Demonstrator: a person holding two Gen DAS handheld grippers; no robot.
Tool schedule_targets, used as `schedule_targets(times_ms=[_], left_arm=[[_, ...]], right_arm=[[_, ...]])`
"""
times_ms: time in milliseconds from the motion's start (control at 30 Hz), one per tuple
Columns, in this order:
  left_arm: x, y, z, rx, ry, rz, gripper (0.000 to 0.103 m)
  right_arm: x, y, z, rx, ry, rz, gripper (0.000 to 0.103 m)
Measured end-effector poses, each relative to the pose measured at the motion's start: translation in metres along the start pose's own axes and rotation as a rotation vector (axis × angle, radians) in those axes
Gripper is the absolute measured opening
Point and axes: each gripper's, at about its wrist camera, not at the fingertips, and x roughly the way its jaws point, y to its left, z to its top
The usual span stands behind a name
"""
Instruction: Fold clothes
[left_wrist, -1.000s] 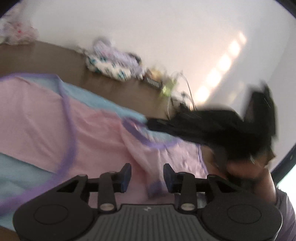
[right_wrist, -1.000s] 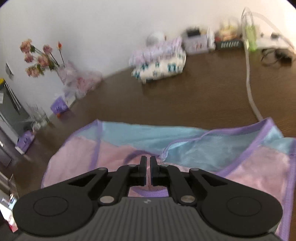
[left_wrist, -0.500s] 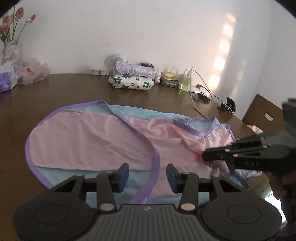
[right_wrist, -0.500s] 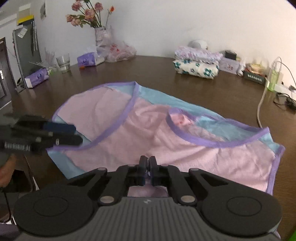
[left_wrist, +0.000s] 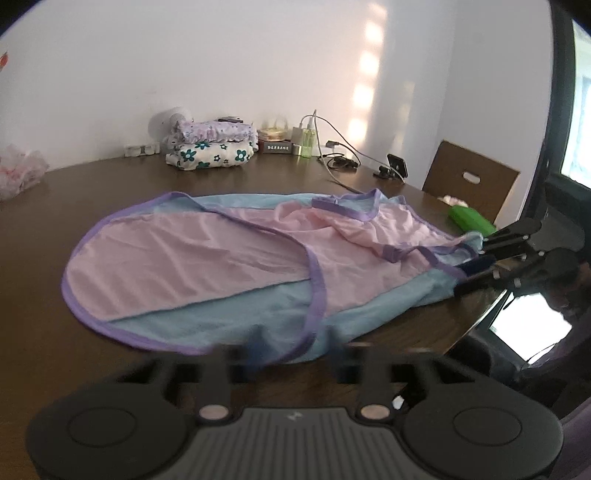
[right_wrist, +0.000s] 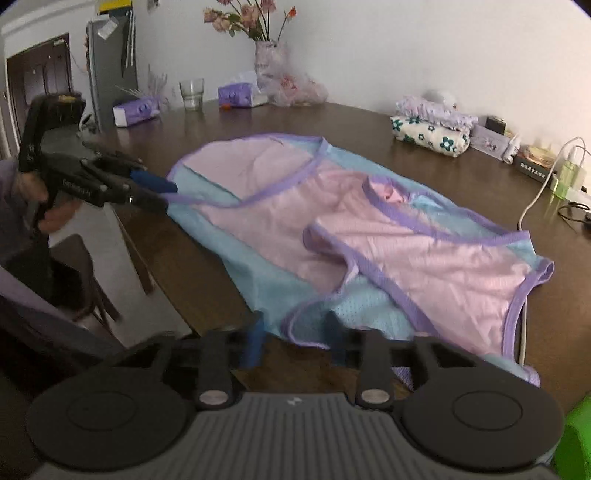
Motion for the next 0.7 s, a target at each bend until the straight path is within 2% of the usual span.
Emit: schedule_targets(times_ms=[33, 133, 200, 233, 267, 300, 333, 367, 400, 433, 533, 600, 700], left_arm=[[-0.001, 0.001, -0.001, -0.002, 0.0, 0.0, 0.003], [-0.005, 0.006, -0.004, -0.021, -0.008, 0.001, 0.004], [-0.011, 0.009, -0.005, -0.051, -0.025, 0.003, 0.01], [-0.012, 0.011, -0.006, -0.073, -0.038, -0.008, 0.027], [-0.013, 0.014, -0.006, -0.096, -0.052, -0.019, 0.05], [-0.011, 0.014, -0.006, -0.083, -0.047, -0.028, 0.055], [-0.008, 0.013, -0.006, -0.068, -0.043, -0.037, 0.051], [-0.006, 0.013, -0.006, -0.054, -0.038, -0.046, 0.037], [-0.004, 0.01, -0.006, -0.013, -0.039, -0.033, 0.025], [-0.001, 0.008, -0.005, 0.018, -0.024, -0.025, 0.002], [-0.002, 0.013, 0.003, 0.018, -0.006, -0.053, 0.001], [-0.004, 0.02, 0.014, -0.003, -0.048, -0.066, 0.001], [0.0, 0.034, 0.044, 0.018, -0.101, -0.057, 0.001]], right_arm=[[-0.002, 0.001, -0.001, 0.001, 0.0, -0.006, 0.006], [-0.008, -0.005, -0.002, 0.015, 0.015, -0.018, 0.007], [-0.01, -0.008, -0.001, 0.029, 0.008, -0.009, 0.015], [-0.008, -0.009, -0.002, 0.031, 0.004, 0.0, 0.025], [-0.006, -0.008, -0.002, 0.029, 0.0, 0.01, 0.026], [-0.003, -0.008, -0.003, 0.028, -0.004, 0.02, 0.026], [-0.001, -0.007, -0.003, 0.024, -0.014, 0.014, 0.024], [0.002, -0.005, -0.004, 0.017, -0.027, 0.001, 0.021], [0.003, -0.006, -0.003, 0.022, -0.036, -0.003, 0.007], [0.002, -0.008, -0.002, 0.031, -0.044, -0.002, 0.002], [0.0, -0.014, 0.001, 0.059, -0.067, -0.001, 0.002], [-0.001, -0.021, 0.006, 0.091, -0.088, 0.003, 0.002], [0.0, -0.039, 0.025, 0.142, -0.128, -0.012, 0.002]])
